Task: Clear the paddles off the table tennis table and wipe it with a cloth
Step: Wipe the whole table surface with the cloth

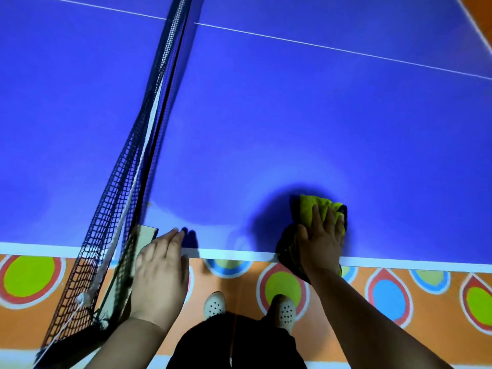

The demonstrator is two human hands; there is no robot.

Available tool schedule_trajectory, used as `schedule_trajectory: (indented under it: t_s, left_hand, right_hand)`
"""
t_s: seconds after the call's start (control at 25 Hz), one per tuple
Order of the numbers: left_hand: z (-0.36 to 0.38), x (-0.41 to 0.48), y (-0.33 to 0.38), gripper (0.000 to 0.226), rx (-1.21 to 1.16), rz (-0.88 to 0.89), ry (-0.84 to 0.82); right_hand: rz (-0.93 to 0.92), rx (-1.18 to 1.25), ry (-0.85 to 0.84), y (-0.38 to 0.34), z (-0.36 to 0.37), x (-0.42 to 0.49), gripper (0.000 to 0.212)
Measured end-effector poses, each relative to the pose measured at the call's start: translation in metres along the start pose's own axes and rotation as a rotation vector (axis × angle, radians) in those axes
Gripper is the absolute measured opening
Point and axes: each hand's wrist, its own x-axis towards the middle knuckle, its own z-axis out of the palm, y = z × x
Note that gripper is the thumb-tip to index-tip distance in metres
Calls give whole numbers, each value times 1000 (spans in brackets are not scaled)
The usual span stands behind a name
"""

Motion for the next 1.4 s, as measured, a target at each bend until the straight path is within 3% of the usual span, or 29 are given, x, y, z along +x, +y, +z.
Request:
schedule_trajectory:
  t_s: [0.16, 0.36, 0.6, 0.72, 0.88, 1.16, 1.4]
  left_hand:
    - [2, -1, -21, 51, -3, -40, -30]
    - [0, -13, -39, 54, -42, -112, -41]
    - [-4, -7, -43, 49, -79, -137, 8]
    - [-4, -1, -36, 49, -84, -79, -13]
    - [-1, 10, -10, 45, -52, -18, -77]
    - [15, 35, 81, 41, -45, 219, -241]
    - [39, 51, 194, 48, -34, 390, -226]
  right_hand:
    - [25, -67, -36, -44, 19, -25, 69]
    - [-119, -88, -114, -139, 49, -55, 71]
    - [-546, -143, -345, -205, 66, -73, 76]
    - [-739, -156, -379, -187, 59, -77, 76]
    - [-776, -87, -364, -140, 50, -75, 74]
    - [-530, -71, -348, -36, 6, -55, 78]
    - [-380, -4, -294, 73, -35, -27, 78]
